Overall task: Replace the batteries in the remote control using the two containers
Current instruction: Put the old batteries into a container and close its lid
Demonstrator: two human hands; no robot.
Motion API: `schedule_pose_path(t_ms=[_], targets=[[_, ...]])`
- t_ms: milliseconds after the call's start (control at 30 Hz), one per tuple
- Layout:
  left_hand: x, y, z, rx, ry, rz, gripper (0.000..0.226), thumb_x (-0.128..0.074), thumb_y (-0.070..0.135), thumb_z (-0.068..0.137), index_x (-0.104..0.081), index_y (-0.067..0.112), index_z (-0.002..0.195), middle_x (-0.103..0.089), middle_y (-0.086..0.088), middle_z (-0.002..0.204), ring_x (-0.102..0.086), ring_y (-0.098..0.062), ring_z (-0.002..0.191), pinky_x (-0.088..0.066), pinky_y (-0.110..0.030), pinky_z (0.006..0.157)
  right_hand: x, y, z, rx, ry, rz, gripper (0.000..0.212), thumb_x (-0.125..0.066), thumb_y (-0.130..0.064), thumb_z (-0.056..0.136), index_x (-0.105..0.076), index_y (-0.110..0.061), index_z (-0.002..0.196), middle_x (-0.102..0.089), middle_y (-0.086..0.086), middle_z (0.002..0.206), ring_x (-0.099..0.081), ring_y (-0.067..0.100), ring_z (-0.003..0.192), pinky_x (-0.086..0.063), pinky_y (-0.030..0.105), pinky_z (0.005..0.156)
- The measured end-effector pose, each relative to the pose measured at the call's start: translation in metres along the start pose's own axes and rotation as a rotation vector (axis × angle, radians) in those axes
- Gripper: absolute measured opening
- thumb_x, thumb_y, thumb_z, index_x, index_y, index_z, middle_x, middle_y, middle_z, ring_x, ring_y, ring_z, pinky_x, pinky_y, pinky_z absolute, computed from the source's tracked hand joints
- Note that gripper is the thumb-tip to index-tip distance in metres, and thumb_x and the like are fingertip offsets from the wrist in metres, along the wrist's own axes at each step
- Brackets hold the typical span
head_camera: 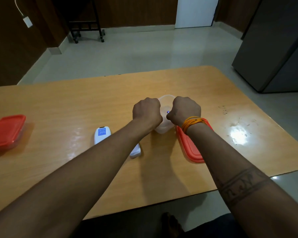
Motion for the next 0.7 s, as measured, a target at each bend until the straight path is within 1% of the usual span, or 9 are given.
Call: schedule_pose_path(t_ms=[133,233,333,400,433,467,533,600,700], targets=[[-0.002,0.008,0.005,-0.056,-0.026,0.076,0.021,-0.067,0.01,0.086,-0.05,0.018,0.076,-0.039,0.0,0.067,-0.053,-0.029,0.075,-0.039,-0.032,0.065,-0.002,0.002,0.0,0.001,0.011,-0.048,0.02,-0.071,-0.022,0.088,-0.053,-0.016,0.082,-0.066,0.011,0.095,-0.054,0.033,0.078,-0.043,0.032,0.067],[0.001,0.011,0.007,-0.072,-0.026,0.093,0.015,-0.067,0.011,0.087,-0.054,0.017,0.084,-0.039,0.0,0.067,-0.055,-0.029,0.076,-0.04,-0.031,0.065,-0.002,0.001,-0.001,-0.015,0.01,-0.045,0.024,-0.072,-0.023,0.089,-0.053,-0.015,0.077,-0.06,0.009,0.086,-0.053,0.032,0.074,-0.042,0.033,0.066],[0.009,0.009,0.004,-0.05,0.021,0.029,0.016,-0.069,0.014,0.086,-0.054,0.016,0.08,-0.041,0.0,0.067,-0.057,-0.03,0.075,-0.038,-0.031,0.062,0.005,0.007,-0.004,-0.056,0.031,0.05,0.03,-0.073,-0.022,0.084,-0.049,-0.014,0.068,-0.059,0.01,0.081,-0.053,0.034,0.071,-0.041,0.032,0.064],[0.017,0.008,-0.002,-0.024,0.076,-0.094,0.014,-0.069,0.019,0.084,-0.058,0.015,0.077,-0.051,-0.001,0.069,-0.059,-0.03,0.073,-0.039,-0.031,0.059,0.011,0.017,-0.011,-0.099,0.106,0.173,0.023,-0.071,-0.029,0.08,-0.059,-0.013,0.071,-0.06,0.01,0.077,-0.056,0.035,0.069,-0.042,0.031,0.062],[0.021,0.007,-0.007,-0.006,0.098,-0.188,0.011,-0.07,0.022,0.082,-0.065,0.014,0.079,-0.061,-0.001,0.072,-0.063,-0.03,0.073,-0.042,-0.031,0.059,0.013,0.024,-0.018,-0.126,0.16,0.237,0.025,-0.068,-0.035,0.079,-0.063,-0.011,0.07,-0.06,0.01,0.071,-0.058,0.036,0.067,-0.042,0.03,0.06],[0.023,0.008,-0.013,0.02,0.117,-0.302,0.011,-0.071,0.026,0.081,-0.073,0.015,0.082,-0.069,-0.001,0.078,-0.067,-0.028,0.075,-0.048,-0.031,0.06,0.015,0.03,-0.028,-0.149,0.209,0.29,0.03,-0.064,-0.039,0.078,-0.065,-0.01,0.067,-0.06,0.009,0.066,-0.059,0.036,0.064,-0.044,0.029,0.057],[0.025,0.011,-0.033,0.053,0.139,-0.563,0.015,-0.076,0.029,0.079,-0.083,0.019,0.088,-0.079,0.002,0.087,-0.072,-0.018,0.082,-0.057,-0.03,0.07,0.019,0.042,-0.05,-0.174,0.25,0.362,0.034,-0.061,-0.042,0.078,-0.07,-0.012,0.065,-0.066,0.008,0.063,-0.063,0.033,0.061,-0.055,0.033,0.057],[0.02,0.017,-0.056,0.058,0.134,-0.77,0.021,-0.08,0.029,0.079,-0.084,0.019,0.097,-0.081,0.003,0.092,-0.073,-0.01,0.084,-0.058,-0.027,0.08,0.025,0.054,-0.069,-0.194,0.249,0.403,0.029,-0.065,-0.041,0.08,-0.077,-0.015,0.075,-0.074,0.009,0.075,-0.067,0.033,0.071,-0.061,0.039,0.066],[0.003,0.029,-0.085,0.074,0.04,-0.949,0.036,-0.086,0.023,0.078,-0.08,0.013,0.112,-0.081,0.0,0.09,-0.069,-0.01,0.072,-0.061,-0.03,0.084,0.027,0.077,-0.088,-0.264,0.27,0.419,0.026,-0.069,-0.038,0.083,-0.08,-0.015,0.089,-0.077,0.01,0.089,-0.069,0.035,0.082,-0.059,0.037,0.071]])
Point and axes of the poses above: each hand's wrist, its own z-axis towards the middle knuckle, its own x-axis out of the back of the hand, y = z × x, the point moved 4 cm from there along z, towards the middle knuckle
